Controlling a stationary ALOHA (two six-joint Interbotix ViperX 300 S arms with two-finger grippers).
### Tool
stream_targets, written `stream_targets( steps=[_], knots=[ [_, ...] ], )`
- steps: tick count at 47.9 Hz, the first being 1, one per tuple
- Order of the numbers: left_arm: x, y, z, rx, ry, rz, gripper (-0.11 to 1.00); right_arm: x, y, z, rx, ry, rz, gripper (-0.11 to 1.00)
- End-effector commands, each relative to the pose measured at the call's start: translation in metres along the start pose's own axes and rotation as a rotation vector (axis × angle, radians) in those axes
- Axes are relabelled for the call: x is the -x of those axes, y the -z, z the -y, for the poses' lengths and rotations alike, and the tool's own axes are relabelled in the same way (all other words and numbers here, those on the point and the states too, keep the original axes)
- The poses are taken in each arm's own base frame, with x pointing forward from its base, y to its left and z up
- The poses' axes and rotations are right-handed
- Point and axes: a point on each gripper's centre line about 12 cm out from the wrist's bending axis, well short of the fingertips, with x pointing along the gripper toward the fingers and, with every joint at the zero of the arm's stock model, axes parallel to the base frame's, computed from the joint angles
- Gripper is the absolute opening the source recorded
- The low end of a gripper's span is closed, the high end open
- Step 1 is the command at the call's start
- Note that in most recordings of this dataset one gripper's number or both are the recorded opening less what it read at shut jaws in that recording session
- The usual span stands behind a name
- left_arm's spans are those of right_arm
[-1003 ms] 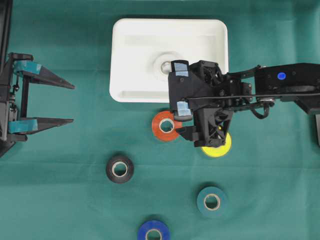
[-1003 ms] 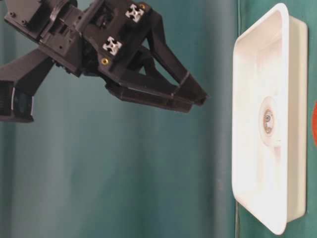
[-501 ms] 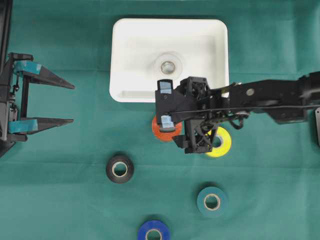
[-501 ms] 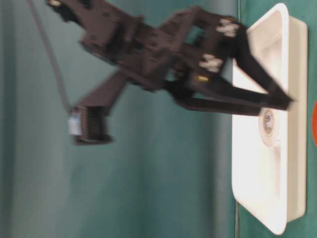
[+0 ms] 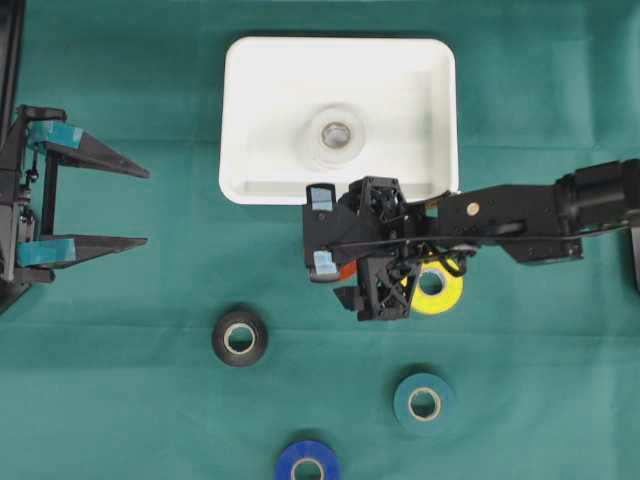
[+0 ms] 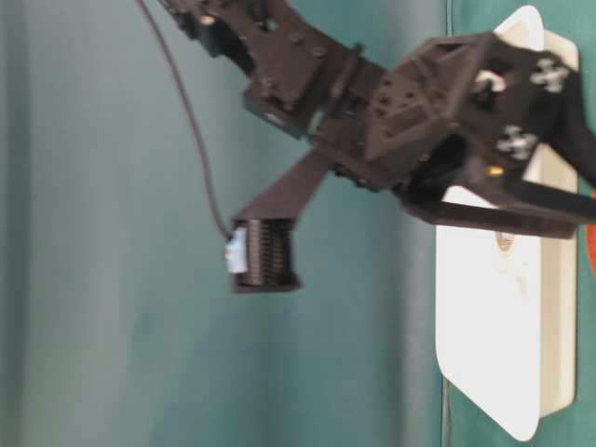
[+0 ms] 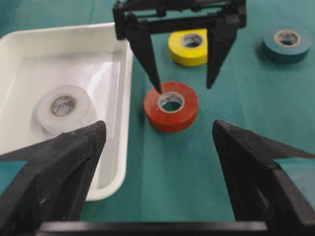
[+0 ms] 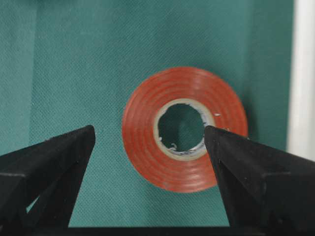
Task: Pick up the tape from a random location and place it into the white case.
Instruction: 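Lower the right gripper and close it on the red tape roll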
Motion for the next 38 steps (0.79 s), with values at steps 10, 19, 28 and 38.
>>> stream_targets(
  steps=[10,19,28,38],
  knots=[
    [-0.001,-0.006,0.0,0.001,-0.001,0.018,0.86,-0.012,0.002,-0.001,-0.022,-0.003,0.001,0.91],
    [-0.001,-0.006,0.0,0.001,0.0,0.017,0.86,-0.017,0.004,-0.001,-0.023,-0.003,0.001,0.91],
    [-0.001,-0.006,0.0,0.001,-0.001,0.018,0.86,-0.021,0.006,-0.001,-0.023,-0.002,-0.008,0.91],
    [-0.001,-0.006,0.0,0.001,0.0,0.017,0.86,-0.021,0.006,-0.001,-0.023,-0.002,-0.008,0.88]
  ],
)
